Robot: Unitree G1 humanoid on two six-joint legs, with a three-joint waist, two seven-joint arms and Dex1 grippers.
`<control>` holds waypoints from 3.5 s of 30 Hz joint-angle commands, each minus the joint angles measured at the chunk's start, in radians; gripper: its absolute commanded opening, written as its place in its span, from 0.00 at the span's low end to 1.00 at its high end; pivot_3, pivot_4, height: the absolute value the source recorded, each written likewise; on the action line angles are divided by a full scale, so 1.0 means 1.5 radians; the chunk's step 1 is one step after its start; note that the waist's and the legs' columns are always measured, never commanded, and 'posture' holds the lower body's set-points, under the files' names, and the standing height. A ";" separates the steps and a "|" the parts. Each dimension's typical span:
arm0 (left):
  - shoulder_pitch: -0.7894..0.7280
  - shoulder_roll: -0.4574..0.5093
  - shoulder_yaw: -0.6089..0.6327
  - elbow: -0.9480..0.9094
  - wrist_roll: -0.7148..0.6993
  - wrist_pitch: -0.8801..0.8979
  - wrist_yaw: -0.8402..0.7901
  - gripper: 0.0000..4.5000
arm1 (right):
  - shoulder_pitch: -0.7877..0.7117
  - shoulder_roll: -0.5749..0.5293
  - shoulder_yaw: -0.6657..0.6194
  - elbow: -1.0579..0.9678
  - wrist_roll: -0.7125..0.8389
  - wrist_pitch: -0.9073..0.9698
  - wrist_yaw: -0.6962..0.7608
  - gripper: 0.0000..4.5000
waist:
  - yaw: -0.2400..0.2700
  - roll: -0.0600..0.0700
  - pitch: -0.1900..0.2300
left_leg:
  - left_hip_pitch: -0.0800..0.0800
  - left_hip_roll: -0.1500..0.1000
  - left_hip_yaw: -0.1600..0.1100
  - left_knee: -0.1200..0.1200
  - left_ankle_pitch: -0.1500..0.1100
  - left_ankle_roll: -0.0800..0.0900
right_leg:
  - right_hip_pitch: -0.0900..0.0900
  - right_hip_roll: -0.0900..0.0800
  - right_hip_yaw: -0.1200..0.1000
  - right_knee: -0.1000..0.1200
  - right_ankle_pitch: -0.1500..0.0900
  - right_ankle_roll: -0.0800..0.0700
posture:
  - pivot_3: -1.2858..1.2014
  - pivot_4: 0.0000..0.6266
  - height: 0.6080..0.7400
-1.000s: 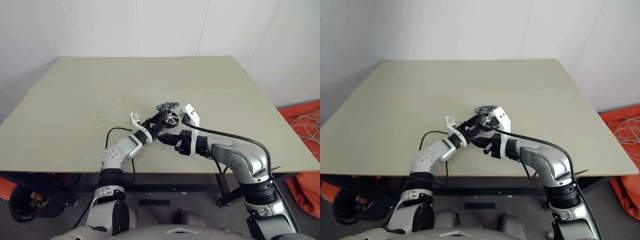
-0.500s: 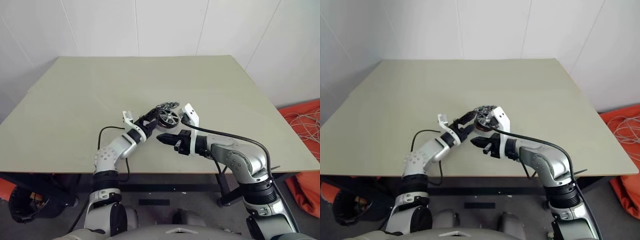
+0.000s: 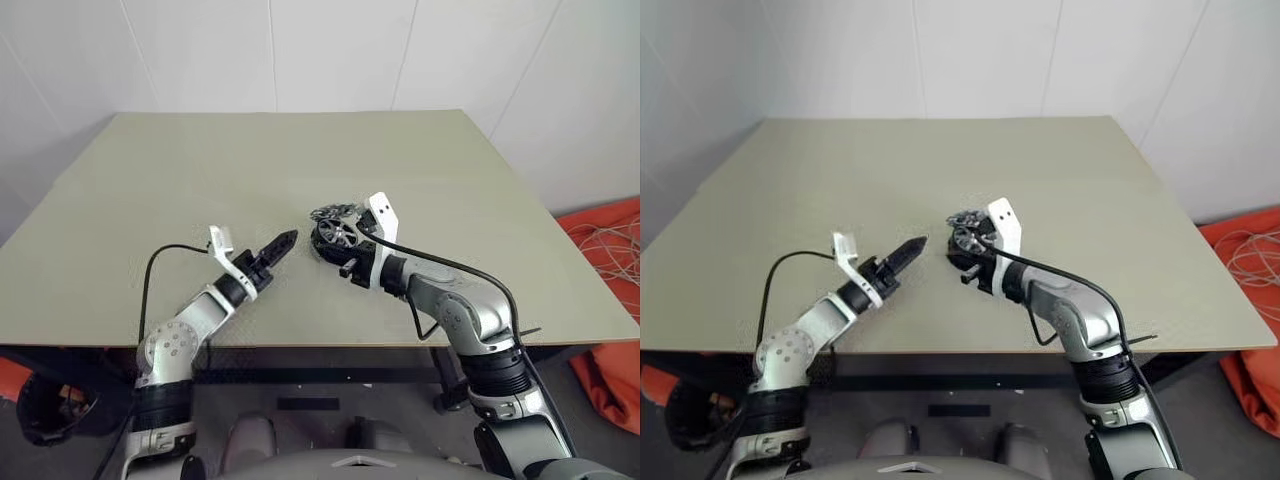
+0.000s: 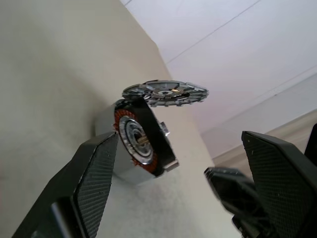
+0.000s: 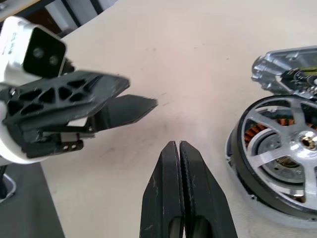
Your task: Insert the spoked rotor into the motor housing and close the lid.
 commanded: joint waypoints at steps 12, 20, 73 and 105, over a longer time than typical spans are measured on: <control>0.106 0.111 -0.124 -0.143 0.094 -0.039 -0.116 0.00 | -0.029 -0.009 -0.023 0.054 -0.053 -0.041 -0.032 0.00 | -0.002 0.000 0.000 | 0.001 0.000 0.001 -0.001 0.000 0.000 | 0.000 0.000 0.000 0.001 0.000 0.000 | 0.52 0.00 1.00; 0.099 0.128 -0.149 -0.145 0.130 -0.065 -0.145 0.00 | -0.044 -0.001 -0.035 0.090 -0.079 -0.057 -0.056 0.00 | -0.003 0.001 0.001 | 0.001 0.000 0.001 -0.001 0.000 0.000 | -0.001 0.000 0.001 0.001 0.000 -0.001 | 0.52 0.00 1.00; 0.115 0.103 -0.144 -0.146 0.111 -0.045 -0.145 0.00 | -0.116 0.063 -0.009 0.206 -0.179 -0.105 -0.070 0.00 | -0.018 0.002 0.001 | 0.002 0.000 0.002 0.000 0.000 0.000 | 0.000 0.000 0.001 0.002 0.002 -0.005 | 0.52 0.00 1.00; 0.122 0.101 -0.142 -0.153 0.107 -0.041 -0.139 0.00 | -0.165 0.098 0.032 0.309 -0.201 -0.195 -0.013 0.00 | -0.019 0.003 0.001 | 0.002 0.000 0.002 0.000 0.001 -0.001 | 0.000 0.000 0.001 0.003 0.003 -0.006 | 0.52 0.00 1.00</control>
